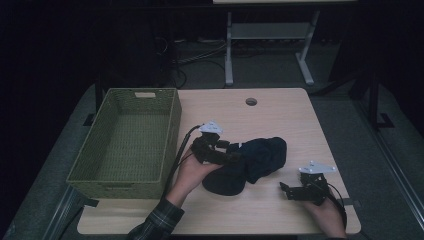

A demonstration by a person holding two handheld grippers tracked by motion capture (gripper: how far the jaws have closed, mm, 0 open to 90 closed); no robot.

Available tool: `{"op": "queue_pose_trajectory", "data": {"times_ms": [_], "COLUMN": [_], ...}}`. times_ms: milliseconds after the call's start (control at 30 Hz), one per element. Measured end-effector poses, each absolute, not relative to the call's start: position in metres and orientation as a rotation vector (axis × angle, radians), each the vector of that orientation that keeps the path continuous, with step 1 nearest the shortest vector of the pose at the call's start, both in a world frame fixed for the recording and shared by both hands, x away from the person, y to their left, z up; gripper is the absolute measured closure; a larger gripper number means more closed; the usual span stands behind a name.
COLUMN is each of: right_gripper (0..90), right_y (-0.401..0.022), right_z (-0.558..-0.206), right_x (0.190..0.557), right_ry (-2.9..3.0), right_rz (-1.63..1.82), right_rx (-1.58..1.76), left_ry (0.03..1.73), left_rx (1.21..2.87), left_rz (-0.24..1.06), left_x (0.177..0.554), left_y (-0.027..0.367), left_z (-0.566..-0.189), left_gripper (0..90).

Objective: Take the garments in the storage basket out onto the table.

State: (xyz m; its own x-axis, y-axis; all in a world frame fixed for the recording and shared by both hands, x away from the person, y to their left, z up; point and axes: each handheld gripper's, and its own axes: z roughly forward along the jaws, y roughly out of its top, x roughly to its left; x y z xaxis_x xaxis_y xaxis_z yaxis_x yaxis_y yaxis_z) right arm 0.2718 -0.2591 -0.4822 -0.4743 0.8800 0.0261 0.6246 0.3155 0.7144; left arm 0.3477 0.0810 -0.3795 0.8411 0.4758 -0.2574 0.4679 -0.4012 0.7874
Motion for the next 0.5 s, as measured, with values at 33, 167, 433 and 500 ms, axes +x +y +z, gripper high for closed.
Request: {"op": "queue_pose_trajectory", "data": {"times_ms": [33,167,433,500], "right_gripper": [9.4,9.4,9.4,9.4], "right_y": [-0.259,-0.259,-0.259,-0.259], "right_z": [-0.482,-0.482,-0.482,-0.482], "right_x": [0.272,0.272,0.272,0.272], "right_ry": [2.221,2.219,2.22,2.22], "right_rz": [0.952,0.954,0.955,0.956], "right_rx": [1.339,1.342,1.341,1.344], "left_ry": [0.689,0.653,0.582,0.573], "left_rx": [2.047,2.052,2.151,2.168], "left_rz": [0.016,0.008,-0.025,-0.038], "left_x": [0.345,0.334,0.314,0.31], "left_y": [0.084,0.092,0.092,0.092], "left_z": [-0.378,-0.372,-0.382,-0.391], "left_gripper": [45.0,67.6,89.8,89.8]}}
